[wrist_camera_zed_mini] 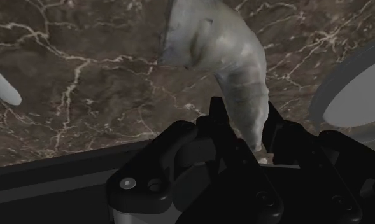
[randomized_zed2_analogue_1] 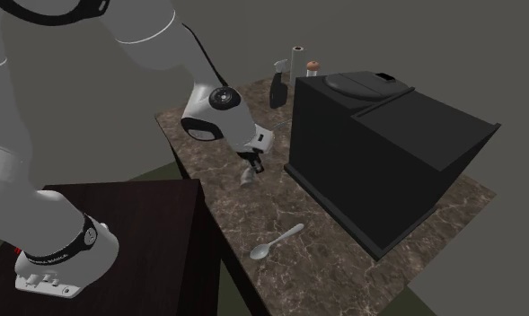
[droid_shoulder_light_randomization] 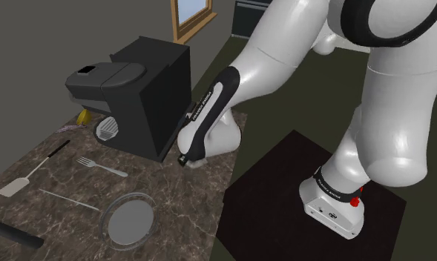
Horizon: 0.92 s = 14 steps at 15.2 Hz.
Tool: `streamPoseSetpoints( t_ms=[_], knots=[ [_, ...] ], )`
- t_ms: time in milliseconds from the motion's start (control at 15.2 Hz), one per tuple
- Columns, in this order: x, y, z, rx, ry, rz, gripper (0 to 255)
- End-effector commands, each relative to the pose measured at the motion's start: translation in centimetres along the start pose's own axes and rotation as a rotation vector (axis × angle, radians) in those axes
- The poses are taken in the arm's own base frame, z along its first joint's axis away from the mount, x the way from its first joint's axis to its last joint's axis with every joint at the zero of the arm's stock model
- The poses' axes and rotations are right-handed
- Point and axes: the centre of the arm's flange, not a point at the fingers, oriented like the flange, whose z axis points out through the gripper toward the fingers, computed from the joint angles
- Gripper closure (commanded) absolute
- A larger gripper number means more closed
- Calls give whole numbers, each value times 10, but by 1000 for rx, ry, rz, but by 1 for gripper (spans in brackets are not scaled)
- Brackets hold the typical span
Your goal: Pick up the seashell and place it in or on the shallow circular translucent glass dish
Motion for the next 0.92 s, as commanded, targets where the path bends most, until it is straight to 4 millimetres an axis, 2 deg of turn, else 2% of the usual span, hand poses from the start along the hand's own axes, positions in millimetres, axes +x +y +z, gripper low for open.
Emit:
streamPoseSetpoints(
  t_ms=[0, 858],
  knots=[
    [5, -13, 1, 0, 0, 1, 255],
    [59, -170, 43, 0, 0, 1, 255]
  ],
)
